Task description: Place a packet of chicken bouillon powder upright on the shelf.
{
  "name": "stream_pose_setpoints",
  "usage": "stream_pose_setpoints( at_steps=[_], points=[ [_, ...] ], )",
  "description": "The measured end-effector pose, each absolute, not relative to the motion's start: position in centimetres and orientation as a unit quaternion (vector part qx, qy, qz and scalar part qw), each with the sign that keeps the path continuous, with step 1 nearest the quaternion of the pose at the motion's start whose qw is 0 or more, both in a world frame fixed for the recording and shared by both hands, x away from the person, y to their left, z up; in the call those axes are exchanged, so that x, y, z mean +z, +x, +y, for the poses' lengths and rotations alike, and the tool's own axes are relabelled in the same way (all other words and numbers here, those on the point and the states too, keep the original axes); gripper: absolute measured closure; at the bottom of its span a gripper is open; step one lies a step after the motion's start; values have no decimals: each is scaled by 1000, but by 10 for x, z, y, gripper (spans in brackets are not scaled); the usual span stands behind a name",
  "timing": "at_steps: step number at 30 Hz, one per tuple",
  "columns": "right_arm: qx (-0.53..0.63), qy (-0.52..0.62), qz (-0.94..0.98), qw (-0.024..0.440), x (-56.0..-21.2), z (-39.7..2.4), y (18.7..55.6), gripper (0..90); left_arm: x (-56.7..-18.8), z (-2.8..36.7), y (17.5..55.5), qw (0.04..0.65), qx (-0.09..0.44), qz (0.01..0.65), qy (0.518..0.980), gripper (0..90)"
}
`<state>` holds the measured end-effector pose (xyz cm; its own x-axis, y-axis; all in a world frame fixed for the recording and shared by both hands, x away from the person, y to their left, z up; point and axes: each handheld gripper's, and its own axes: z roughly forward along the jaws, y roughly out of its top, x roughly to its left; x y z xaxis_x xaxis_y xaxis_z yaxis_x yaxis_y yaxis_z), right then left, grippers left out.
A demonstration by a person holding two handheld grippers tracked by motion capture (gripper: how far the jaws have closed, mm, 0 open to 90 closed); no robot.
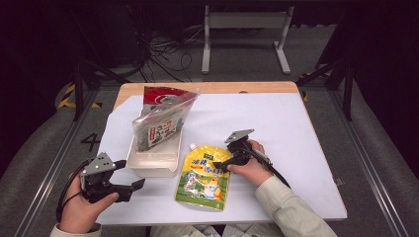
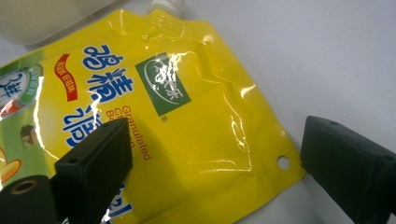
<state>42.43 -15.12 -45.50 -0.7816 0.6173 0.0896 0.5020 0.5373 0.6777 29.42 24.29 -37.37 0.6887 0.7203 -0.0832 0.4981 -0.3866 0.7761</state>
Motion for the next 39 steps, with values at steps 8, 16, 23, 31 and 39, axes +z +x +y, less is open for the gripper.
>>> stream_pose_setpoints(
  at_steps=[8, 16, 23, 31, 39],
  points=[
    [348, 306, 882, 90, -455, -147, 423, 141, -374, 242, 293, 410, 133, 373, 822, 123],
    [344, 296, 886, 98, -454, -144, 419, 183, -374, 239, 293, 407, 132, 368, 825, 122],
    [332, 296, 890, 102, -454, -141, 419, 187, -375, 238, 293, 410, 129, 368, 824, 122],
    [330, 304, 887, 109, -453, -140, 418, 267, -373, 235, 294, 412, 124, 362, 827, 123],
    [347, 294, 885, 94, -451, -136, 411, 562, -374, 232, 297, 412, 121, 358, 829, 122]
  ],
)
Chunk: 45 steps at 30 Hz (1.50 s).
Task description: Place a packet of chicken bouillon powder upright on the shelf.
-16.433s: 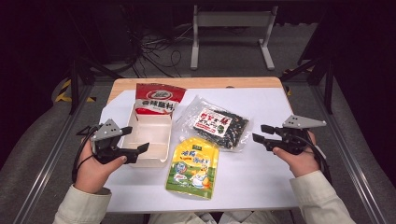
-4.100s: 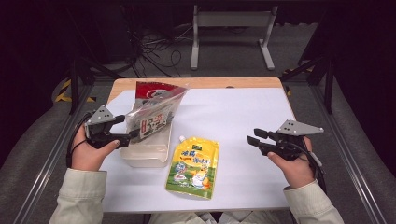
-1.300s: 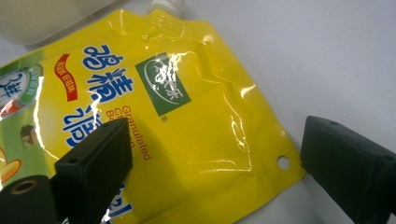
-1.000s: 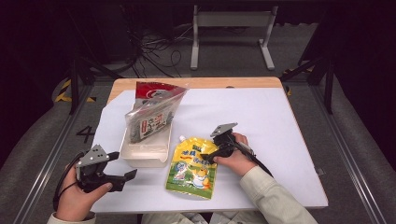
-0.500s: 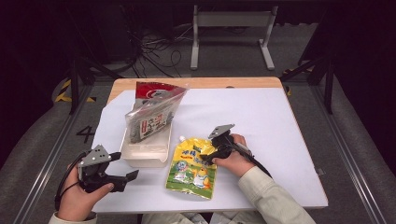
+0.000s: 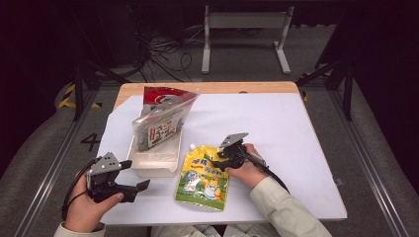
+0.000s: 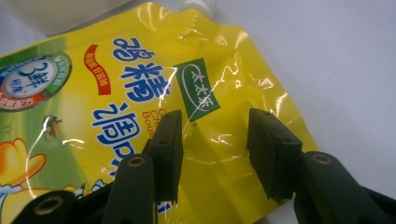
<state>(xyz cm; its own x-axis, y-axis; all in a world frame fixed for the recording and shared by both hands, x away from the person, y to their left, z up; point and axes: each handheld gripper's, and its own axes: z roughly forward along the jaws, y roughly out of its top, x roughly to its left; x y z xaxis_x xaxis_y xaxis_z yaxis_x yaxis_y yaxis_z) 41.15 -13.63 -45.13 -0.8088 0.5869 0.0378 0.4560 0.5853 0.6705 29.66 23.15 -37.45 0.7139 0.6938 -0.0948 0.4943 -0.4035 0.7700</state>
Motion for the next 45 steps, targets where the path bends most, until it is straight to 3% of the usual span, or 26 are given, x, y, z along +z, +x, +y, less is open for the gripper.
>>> stream_pose_setpoints(
  at_steps=[5, 6, 7, 8, 12, 15, 17, 21, 24, 27, 45],
  points=[
    [353, 303, 880, 92, -452, -139, 413, 619, -375, 232, 296, 413, 121, 360, 828, 122],
    [351, 304, 881, 96, -451, -139, 413, 670, -375, 232, 297, 414, 121, 360, 828, 122],
    [352, 308, 879, 92, -451, -139, 414, 817, -375, 232, 297, 414, 119, 358, 828, 121],
    [363, 314, 875, 66, -452, -140, 415, 826, -376, 232, 297, 414, 119, 357, 829, 122],
    [374, 303, 873, 73, -455, -142, 413, 828, -377, 232, 298, 414, 117, 360, 828, 121],
    [376, 292, 877, 68, -454, -143, 415, 761, -377, 232, 298, 414, 116, 357, 829, 121],
    [364, 286, 881, 95, -450, -143, 415, 508, -378, 232, 300, 414, 115, 356, 830, 121],
    [363, 300, 875, 112, -445, -150, 423, 317, -379, 232, 301, 412, 114, 358, 830, 121],
    [333, 295, 887, 122, -448, -149, 427, 204, -379, 232, 300, 411, 114, 358, 831, 120],
    [322, 293, 894, 106, -452, -147, 430, 161, -379, 233, 299, 413, 111, 359, 830, 121],
    [318, 324, 884, 114, -450, -142, 417, 368, -378, 228, 298, 410, 109, 353, 834, 120]
  ],
)
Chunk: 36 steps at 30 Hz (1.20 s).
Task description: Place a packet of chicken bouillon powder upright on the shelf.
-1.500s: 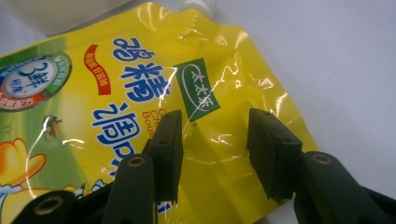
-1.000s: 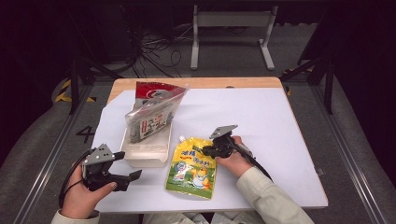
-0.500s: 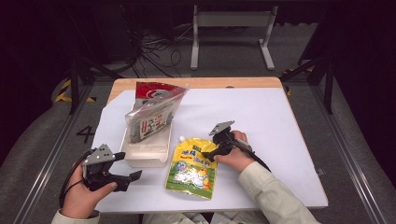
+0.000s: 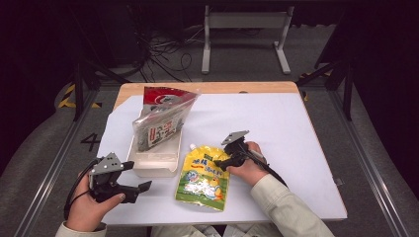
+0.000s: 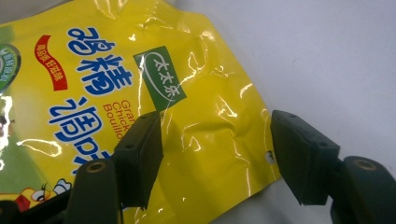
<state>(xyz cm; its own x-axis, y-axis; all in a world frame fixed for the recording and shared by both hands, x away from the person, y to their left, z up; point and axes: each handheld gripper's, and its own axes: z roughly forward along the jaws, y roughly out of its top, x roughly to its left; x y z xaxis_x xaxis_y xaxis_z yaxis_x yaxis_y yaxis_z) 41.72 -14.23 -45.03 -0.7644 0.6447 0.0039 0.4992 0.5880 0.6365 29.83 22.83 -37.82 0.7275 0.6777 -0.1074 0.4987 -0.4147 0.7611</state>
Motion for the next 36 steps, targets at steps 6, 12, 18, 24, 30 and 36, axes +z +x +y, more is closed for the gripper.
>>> stream_pose_setpoints(
  at_steps=[6, 12, 18, 24, 30, 36],
  points=[
    [322, 313, 887, 106, -448, -136, 407, 687, -379, 227, 299, 410, 109, 352, 834, 120],
    [320, 315, 889, 91, -446, -132, 405, 812, -380, 225, 300, 412, 104, 351, 834, 120],
    [320, 318, 889, 77, -442, -131, 406, 870, -382, 224, 301, 411, 100, 352, 835, 120],
    [353, 313, 878, 82, -426, -139, 401, 876, -382, 222, 301, 413, 100, 348, 836, 120],
    [389, 310, 863, 94, -407, -150, 395, 878, -382, 218, 302, 410, 100, 343, 839, 120],
    [424, 295, 850, 104, -383, -159, 384, 879, -383, 214, 301, 416, 95, 342, 837, 120]
  ],
)
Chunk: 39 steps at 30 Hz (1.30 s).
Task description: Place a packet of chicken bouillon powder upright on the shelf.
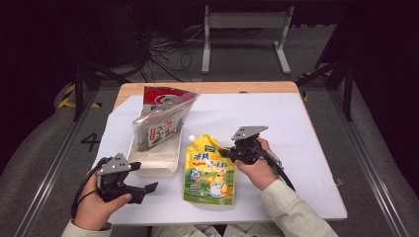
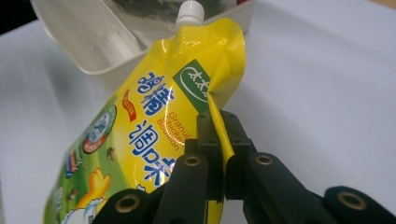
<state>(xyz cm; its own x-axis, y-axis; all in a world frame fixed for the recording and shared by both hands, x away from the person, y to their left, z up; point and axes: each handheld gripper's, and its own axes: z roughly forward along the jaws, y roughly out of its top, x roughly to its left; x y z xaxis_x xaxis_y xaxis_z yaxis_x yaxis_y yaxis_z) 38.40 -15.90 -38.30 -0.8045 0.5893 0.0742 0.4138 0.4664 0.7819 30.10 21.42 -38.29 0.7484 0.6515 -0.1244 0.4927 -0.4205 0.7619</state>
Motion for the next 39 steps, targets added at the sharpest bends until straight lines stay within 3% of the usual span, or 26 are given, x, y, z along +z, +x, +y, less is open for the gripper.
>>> stream_pose_setpoints(
  at_steps=[16, 39],
  points=[
    [496, 239, 828, 111, -338, -169, 350, 883, -382, 208, 302, 444, 89, 324, 831, 151],
    [553, 191, 802, 119, -307, -173, 322, 888, -391, 183, 309, 509, 81, 289, 806, 168]
  ],
)
